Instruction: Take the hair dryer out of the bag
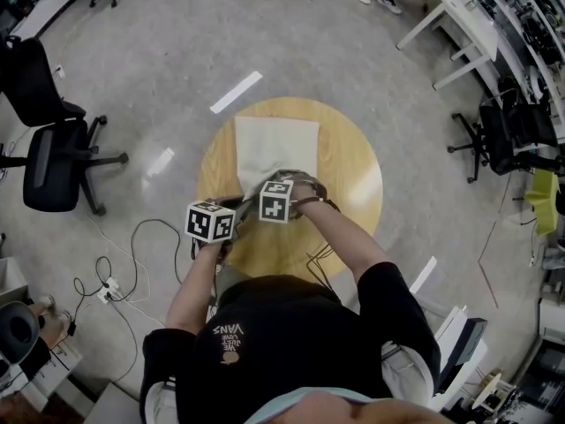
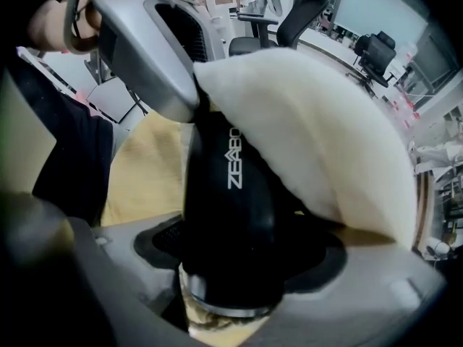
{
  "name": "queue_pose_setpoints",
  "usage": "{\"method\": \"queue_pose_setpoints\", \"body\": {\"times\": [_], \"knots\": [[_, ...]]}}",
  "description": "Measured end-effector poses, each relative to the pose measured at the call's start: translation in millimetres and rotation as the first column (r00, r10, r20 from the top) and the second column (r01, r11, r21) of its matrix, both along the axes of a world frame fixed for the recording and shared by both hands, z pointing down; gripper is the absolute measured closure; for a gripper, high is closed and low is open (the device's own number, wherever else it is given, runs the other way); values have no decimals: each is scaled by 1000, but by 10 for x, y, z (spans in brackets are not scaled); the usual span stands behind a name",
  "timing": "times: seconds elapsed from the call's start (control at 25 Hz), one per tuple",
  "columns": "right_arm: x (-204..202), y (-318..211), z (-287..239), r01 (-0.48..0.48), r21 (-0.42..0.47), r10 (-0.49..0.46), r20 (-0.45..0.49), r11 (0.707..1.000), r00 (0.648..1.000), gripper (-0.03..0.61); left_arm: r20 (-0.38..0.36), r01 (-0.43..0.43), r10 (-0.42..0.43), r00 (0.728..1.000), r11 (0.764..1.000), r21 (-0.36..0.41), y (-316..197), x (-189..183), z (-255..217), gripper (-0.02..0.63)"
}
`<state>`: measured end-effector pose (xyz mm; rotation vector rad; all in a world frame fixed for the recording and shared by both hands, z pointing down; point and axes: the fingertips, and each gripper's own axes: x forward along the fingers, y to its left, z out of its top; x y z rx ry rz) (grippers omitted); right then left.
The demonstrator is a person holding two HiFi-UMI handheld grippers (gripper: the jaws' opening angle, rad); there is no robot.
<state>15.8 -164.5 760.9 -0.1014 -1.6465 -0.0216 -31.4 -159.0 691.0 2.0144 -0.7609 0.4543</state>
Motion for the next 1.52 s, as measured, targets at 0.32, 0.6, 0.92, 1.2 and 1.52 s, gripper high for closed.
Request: {"method": "queue_pose_setpoints", "body": {"times": [0.32, 0.6, 0.92, 1.2, 1.52], "knots": [[7, -12, 32, 7, -18, -8, -20, 1000, 1000, 202, -10, 13, -13, 1000, 1000, -1, -11, 10, 9, 558], [7, -23, -16, 11, -16, -11, 23, 1000, 1000, 224, 32, 1, -2, 1000, 1000, 19, -2, 18, -16, 558], [52, -5, -60, 26, -34, -23, 67, 999, 997, 227, 148, -43, 31, 989, 996, 81, -3, 40, -49, 560], [57, 55, -103, 45, -60, -39, 94, 997, 995, 228, 212, -58, 35, 977, 993, 103, -19, 2, -27, 560], [49, 207, -228, 35, -138, -18, 127, 990, 992, 229, 217, -55, 33, 976, 994, 97, -36, -19, -8, 561]]}}
